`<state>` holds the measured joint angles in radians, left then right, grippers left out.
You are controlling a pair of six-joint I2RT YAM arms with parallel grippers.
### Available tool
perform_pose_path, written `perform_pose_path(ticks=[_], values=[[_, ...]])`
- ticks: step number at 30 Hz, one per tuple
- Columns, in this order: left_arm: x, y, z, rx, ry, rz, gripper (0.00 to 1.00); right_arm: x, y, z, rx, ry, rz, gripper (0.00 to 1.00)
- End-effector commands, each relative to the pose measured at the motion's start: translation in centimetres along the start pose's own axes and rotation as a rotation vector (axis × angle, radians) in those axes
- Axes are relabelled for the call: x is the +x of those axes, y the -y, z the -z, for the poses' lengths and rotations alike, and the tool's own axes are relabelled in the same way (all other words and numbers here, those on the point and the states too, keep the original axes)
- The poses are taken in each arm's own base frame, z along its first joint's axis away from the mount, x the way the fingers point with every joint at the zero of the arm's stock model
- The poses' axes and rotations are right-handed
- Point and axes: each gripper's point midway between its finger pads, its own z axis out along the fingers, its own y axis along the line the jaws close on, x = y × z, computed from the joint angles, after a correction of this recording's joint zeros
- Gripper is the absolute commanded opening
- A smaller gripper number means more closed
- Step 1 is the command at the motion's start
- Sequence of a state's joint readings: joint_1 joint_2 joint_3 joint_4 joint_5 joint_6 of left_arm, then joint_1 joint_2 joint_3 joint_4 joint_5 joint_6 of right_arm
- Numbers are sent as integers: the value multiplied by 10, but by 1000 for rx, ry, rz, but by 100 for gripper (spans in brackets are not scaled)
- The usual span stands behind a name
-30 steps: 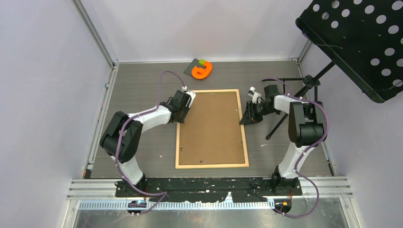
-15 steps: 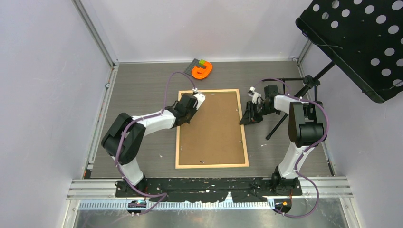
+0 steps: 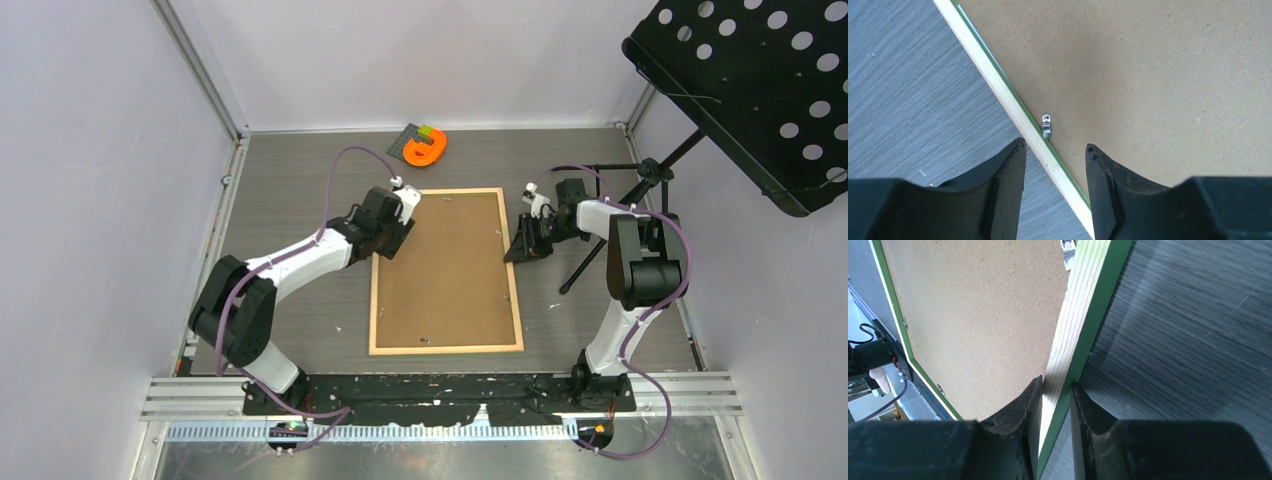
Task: Put the photo into the frame
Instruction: Install the photo frame at the center of the board.
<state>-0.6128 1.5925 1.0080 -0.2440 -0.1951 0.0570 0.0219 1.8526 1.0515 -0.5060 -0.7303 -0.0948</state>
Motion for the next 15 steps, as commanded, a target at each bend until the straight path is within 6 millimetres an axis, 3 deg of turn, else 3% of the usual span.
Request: perform_pose_path(ticks=[1, 6, 13, 15], values=[[-4, 3, 26, 134, -31, 53, 49, 3, -3, -2, -17, -16, 10, 6], [28, 5, 43, 168, -121, -1, 50, 0, -1, -1, 4, -15, 14, 6], [70, 33, 63, 339, -260, -27, 52, -2, -6, -3, -2, -21, 45, 6], [78, 41, 66, 381, -295, -13, 58, -2, -6, -3, 2, -21, 57, 6]])
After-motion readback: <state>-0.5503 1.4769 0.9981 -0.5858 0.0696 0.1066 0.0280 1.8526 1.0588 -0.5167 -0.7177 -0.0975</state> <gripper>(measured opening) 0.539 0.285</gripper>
